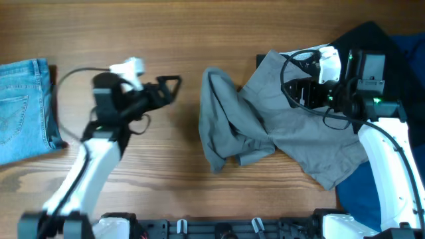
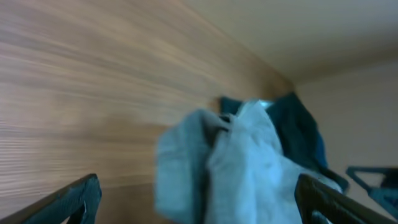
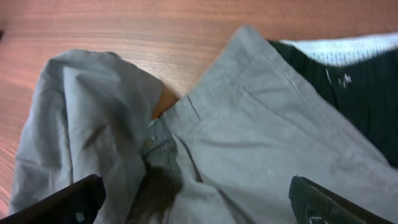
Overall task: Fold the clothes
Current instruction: 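Grasp the shorts' left edge with the left gripper and drag it left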
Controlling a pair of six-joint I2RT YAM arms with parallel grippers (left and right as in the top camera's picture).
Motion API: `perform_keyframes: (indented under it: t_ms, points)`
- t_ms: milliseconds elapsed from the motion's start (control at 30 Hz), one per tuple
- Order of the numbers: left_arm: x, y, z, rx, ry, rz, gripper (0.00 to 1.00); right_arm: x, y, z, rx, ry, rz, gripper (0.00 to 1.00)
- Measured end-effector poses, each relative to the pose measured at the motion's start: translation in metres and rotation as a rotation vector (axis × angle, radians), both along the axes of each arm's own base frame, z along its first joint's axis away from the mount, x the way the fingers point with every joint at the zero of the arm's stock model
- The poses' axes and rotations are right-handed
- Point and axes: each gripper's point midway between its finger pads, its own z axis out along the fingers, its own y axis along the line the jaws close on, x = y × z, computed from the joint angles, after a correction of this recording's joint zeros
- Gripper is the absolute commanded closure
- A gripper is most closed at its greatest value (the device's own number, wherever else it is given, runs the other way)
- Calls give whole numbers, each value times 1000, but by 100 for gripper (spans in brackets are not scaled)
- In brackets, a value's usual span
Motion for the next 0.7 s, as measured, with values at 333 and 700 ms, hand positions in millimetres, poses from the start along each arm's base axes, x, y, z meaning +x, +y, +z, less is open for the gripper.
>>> perform_keyframes:
  t_ms: [333,700]
  points:
    - [-10,-92,-31,-42,0,-235,0,-6,-3,-6,10,53,-47,0]
    - [-18,-104,-56,-53,101,-245,96,-10,-3,-9,10,77,-52,0]
